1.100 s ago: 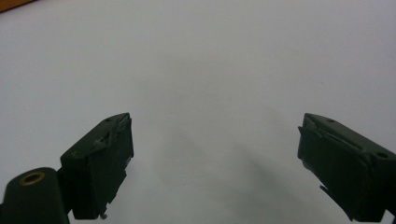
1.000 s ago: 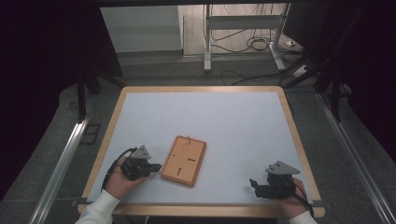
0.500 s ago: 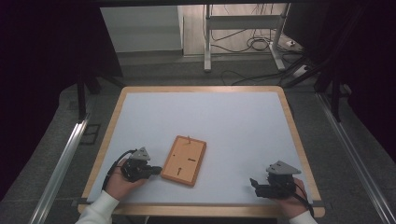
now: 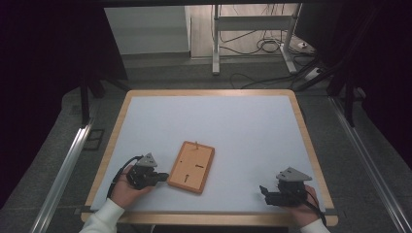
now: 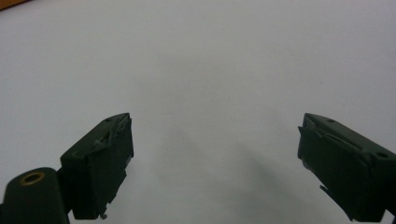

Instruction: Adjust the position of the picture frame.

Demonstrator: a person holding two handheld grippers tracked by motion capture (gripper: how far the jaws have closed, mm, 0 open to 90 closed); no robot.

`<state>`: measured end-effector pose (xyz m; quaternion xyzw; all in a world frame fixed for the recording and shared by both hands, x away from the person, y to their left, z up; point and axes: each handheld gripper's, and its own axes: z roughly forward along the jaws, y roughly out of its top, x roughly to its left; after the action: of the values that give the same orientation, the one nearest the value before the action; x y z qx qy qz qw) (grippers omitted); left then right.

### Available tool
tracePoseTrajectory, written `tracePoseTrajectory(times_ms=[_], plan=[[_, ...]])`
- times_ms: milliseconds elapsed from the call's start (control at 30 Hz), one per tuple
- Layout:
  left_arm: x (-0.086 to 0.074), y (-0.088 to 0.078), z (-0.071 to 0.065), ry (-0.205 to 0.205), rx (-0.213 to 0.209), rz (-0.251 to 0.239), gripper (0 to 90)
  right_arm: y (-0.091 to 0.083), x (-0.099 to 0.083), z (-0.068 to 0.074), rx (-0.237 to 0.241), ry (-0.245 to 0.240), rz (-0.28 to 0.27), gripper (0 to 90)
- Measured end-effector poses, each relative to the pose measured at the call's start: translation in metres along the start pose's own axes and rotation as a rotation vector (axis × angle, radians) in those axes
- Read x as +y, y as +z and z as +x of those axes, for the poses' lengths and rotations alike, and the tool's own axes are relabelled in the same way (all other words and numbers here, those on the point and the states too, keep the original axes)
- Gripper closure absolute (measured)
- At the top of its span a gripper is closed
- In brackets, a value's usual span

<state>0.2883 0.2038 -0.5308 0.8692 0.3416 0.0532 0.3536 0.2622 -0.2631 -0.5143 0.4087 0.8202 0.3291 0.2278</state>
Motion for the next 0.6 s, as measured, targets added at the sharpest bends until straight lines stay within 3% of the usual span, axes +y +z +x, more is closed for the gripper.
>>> tracePoseTrajectory(times_ms=[367,600], plan=[[0.003,0.004,-0.005,-0.006,-0.006,0.002,90.0,0.002,0.0,0.001,-0.001,-0.001,0.007,10.7],[0.008,0.009,-0.012,0.012,-0.013,0.006,90.0,0.003,0.0,0.001,0.0,0.0,0.01,10.7]])
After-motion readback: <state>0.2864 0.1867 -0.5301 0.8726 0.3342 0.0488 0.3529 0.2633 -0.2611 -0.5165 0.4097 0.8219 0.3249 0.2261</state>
